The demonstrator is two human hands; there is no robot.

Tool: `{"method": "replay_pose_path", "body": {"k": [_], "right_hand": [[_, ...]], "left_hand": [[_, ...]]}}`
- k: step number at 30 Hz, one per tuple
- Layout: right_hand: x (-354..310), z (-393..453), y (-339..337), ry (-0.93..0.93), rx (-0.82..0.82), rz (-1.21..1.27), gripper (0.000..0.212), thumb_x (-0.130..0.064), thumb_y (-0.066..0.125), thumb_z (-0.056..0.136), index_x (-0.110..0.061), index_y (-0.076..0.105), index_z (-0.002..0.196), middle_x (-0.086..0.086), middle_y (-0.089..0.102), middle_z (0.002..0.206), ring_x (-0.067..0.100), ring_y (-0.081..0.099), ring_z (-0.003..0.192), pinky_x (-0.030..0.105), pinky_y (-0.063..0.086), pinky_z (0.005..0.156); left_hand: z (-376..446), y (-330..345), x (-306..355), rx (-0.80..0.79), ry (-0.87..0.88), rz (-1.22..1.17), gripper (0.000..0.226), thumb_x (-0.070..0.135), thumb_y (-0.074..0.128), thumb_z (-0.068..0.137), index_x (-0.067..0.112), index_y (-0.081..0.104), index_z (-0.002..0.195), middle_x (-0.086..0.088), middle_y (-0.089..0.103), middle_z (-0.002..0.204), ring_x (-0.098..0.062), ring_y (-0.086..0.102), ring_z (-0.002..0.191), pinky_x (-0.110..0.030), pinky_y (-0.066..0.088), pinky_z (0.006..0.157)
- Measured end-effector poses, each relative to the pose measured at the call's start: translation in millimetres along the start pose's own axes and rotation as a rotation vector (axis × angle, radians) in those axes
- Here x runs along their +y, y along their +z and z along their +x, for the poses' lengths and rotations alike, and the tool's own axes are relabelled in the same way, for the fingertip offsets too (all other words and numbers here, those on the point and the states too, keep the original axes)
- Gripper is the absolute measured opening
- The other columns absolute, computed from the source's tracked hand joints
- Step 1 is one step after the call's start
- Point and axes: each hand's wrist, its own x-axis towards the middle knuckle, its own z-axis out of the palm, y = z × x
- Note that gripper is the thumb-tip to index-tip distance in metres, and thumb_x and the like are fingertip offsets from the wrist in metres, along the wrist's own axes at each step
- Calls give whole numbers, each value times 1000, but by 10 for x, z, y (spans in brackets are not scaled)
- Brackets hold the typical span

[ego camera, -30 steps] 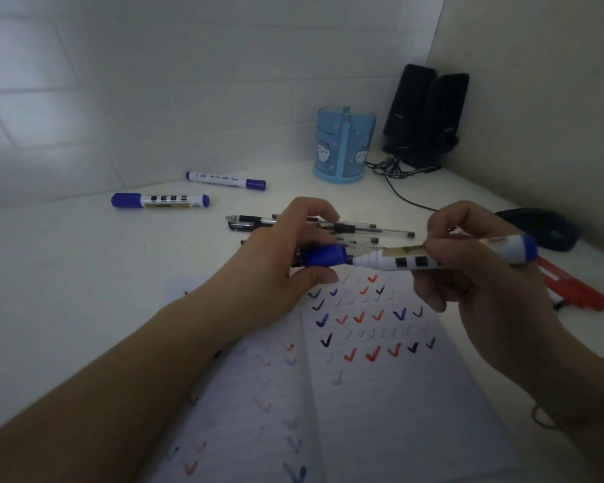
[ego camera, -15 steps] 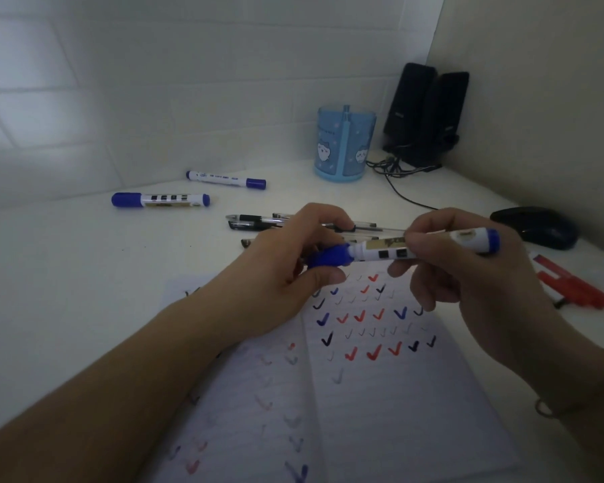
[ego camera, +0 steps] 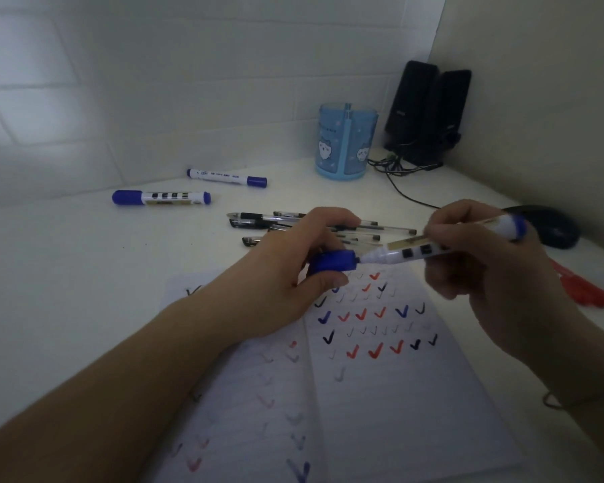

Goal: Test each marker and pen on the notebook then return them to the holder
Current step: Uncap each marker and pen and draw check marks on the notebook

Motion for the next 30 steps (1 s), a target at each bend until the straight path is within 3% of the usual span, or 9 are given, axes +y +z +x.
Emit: {"method": "replay_pose_path", "body": {"k": [3, 6, 10, 14, 19, 23, 25, 30], "right_hand": [[-27, -27, -29, -82, -31, 89, 11, -24, 61, 58, -21, 52, 51, -4, 42, 44, 10, 37, 40, 19, 32, 40], [-11, -102, 57, -129, -141, -83, 12, -30, 59, 54, -24, 51, 47, -10, 43, 44, 8, 38, 41, 18, 35, 41], [54, -156, 140, -178, -229, -313, 11, -35, 57, 56, -26, 52, 51, -11, 45, 44, 4, 41, 43, 18, 40, 47], [65, -190, 170, -185, -279, -435, 15, -35, 57, 60, -20, 52, 57, 3, 54, 55, 13, 51, 50, 20, 48, 50], [68, -175, 154, -186, -315, -488, 17, -31, 56, 60, -14, 50, 60, 4, 52, 57, 10, 49, 50, 11, 43, 49], [56, -155, 132, -242, -177, -531, 18, -35, 55, 59, -18, 52, 62, 3, 53, 59, 8, 49, 50, 12, 44, 49], [43, -119, 107, -257, -86, -389, 14, -35, 56, 60, -21, 53, 58, -3, 49, 50, 6, 44, 45, 11, 38, 45], [-1, -56, 45, -285, 84, -183, 11, -32, 59, 62, -27, 55, 54, -10, 51, 46, 3, 42, 40, 11, 35, 42]], "left_hand": [[6, 8, -36, -27, -28, 38, 57, 25, 61, 89, 51, 26, 124, 24, 58, 99, 4, 55, 89, -5, 40, 75], [7, 14, -40, -55, -38, 55, 53, 26, 59, 90, 48, 29, 127, 24, 56, 100, 4, 54, 90, -4, 40, 76], [4, 14, -46, -56, -28, 63, 54, 24, 61, 90, 46, 32, 129, 23, 56, 101, 3, 54, 85, -5, 40, 73], [4, 11, -57, -42, -17, 72, 54, 24, 62, 89, 42, 35, 132, 21, 57, 102, 1, 56, 87, -7, 42, 74], [-4, 13, -50, -50, -17, 78, 52, 24, 61, 88, 41, 37, 131, 21, 57, 104, -2, 57, 87, -12, 45, 76], [-3, 6, -31, -49, -29, 68, 50, 26, 62, 87, 45, 37, 127, 23, 58, 103, -5, 59, 90, -22, 51, 82], [0, 3, -17, -38, -31, 64, 45, 30, 62, 86, 45, 39, 122, 27, 57, 101, -9, 62, 93, -26, 52, 87], [9, -1, -30, -9, -4, 54, 29, 32, 60, 87, 42, 46, 110, 32, 52, 96, 5, 57, 98, -7, 45, 84]]}}
